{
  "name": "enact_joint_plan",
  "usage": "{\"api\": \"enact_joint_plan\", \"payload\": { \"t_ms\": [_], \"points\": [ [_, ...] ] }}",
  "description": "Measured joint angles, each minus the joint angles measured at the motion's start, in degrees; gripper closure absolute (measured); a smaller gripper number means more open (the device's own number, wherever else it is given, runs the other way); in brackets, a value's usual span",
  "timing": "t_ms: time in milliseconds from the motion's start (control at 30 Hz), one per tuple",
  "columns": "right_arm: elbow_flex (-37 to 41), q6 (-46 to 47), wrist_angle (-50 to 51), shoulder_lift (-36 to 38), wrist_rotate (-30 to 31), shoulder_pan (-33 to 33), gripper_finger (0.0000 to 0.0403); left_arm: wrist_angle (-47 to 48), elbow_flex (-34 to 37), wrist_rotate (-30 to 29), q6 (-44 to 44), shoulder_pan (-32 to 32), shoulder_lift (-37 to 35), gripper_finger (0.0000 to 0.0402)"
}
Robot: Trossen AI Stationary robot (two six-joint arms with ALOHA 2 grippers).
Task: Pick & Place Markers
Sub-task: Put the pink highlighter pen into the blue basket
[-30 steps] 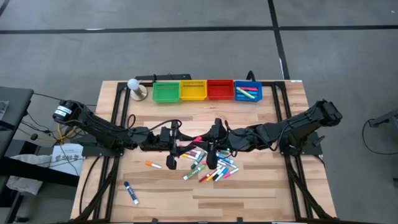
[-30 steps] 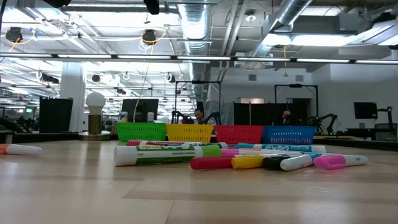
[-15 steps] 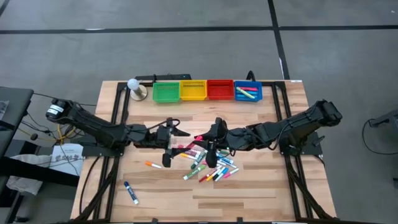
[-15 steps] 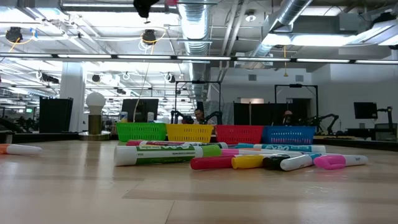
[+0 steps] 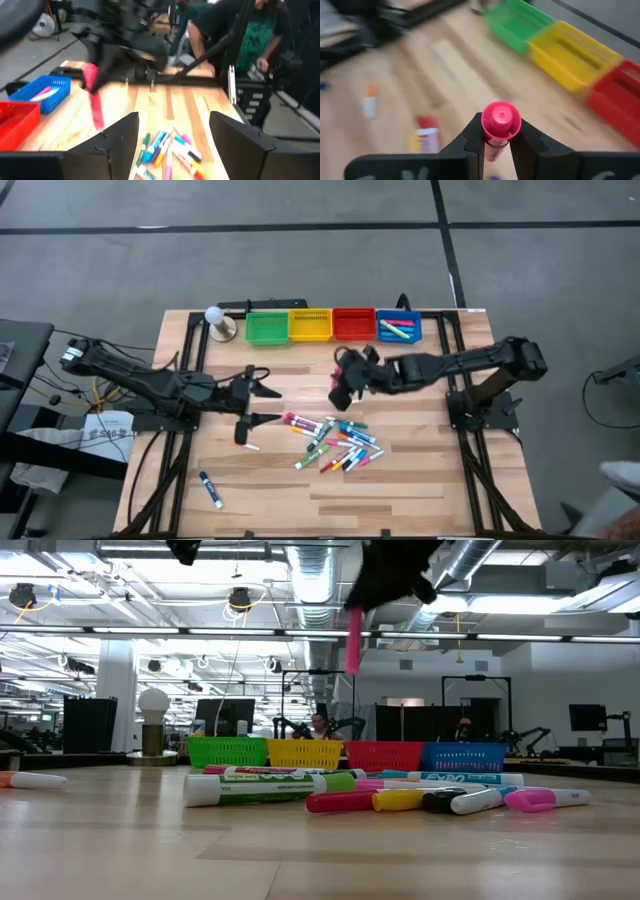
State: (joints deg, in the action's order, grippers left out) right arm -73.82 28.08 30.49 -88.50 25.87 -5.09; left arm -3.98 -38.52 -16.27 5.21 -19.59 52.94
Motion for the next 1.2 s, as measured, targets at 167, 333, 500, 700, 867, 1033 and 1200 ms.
{"api": "enact_joint_plan", "payload": {
  "t_ms": [167, 333, 500, 700, 867, 1033, 1200],
  "points": [
    [0.0, -1.21, 7.52, 0.31, -0.2, 8.25, 0.0351, 7.1, 0.02, -0.32, 0.18, 0.04, -3.07, 0.0168],
    [0.0, -6.71, 11.77, 0.34, -0.24, 17.43, 0.0351, 8.73, 0.02, -6.21, -3.09, 0.1, -3.86, 0.0176],
    [0.0, -13.4, 13.22, 0.34, -0.23, 26.34, 0.0351, 9.02, 0.02, -15.9, -5.25, 0.15, -3.86, 0.0182],
    [0.0, -21.62, 15.27, 0.34, -0.27, 36.64, 0.0351, 9.17, 0.02, -22.59, -6.47, 1.43, -3.86, 0.0182],
    [0.0, -26.17, 17.15, 0.34, -1.29, 42.52, 0.035, 9.17, 0.02, -22.71, -6.45, 4.23, -3.84, 0.0186],
    [0.0, -30.55, 20.44, -1.13, -2.02, 45.48, 0.035, 9.17, 0.02, -22.73, -6.26, 5.91, -3.83, 0.0188],
    [-0.02, -31.47, 22.27, -4.85, -3.04, 46.8, 0.035, 9.17, 0.02, -22.73, -6.11, 6.55, -3.81, 0.0188]
  ]
}}
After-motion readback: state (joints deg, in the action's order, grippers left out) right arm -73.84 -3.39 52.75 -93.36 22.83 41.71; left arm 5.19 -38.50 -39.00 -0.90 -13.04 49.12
